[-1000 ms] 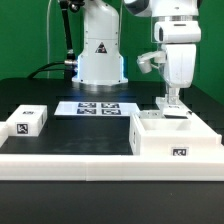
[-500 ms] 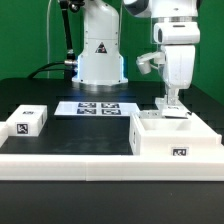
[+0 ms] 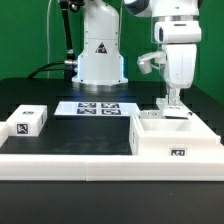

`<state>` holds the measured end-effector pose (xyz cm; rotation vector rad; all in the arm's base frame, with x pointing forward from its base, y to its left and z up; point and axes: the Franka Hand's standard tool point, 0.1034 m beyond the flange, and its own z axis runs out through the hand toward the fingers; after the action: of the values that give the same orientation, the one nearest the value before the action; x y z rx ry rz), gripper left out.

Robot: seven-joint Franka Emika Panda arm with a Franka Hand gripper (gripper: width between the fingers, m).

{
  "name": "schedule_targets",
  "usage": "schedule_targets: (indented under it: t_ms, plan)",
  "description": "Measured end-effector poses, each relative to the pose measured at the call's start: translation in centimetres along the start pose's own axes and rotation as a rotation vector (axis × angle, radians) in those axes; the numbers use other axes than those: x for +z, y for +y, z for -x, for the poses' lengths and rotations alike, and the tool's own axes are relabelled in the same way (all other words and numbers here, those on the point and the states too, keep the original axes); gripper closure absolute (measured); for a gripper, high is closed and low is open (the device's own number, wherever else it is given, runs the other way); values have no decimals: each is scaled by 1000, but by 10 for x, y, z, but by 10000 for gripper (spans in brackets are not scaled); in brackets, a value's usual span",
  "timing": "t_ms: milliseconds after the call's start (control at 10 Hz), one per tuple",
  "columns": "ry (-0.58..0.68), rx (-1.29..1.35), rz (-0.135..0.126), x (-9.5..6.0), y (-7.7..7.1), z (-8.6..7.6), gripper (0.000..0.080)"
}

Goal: Assemble cabinet

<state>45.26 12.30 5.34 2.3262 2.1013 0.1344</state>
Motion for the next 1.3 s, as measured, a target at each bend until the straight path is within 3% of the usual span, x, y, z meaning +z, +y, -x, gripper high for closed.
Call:
schedule_targets:
  t_ms: [800, 1300]
  plan:
    - [4, 8, 7, 2, 5, 0, 729]
    - [4, 17, 8, 2, 19, 0, 729]
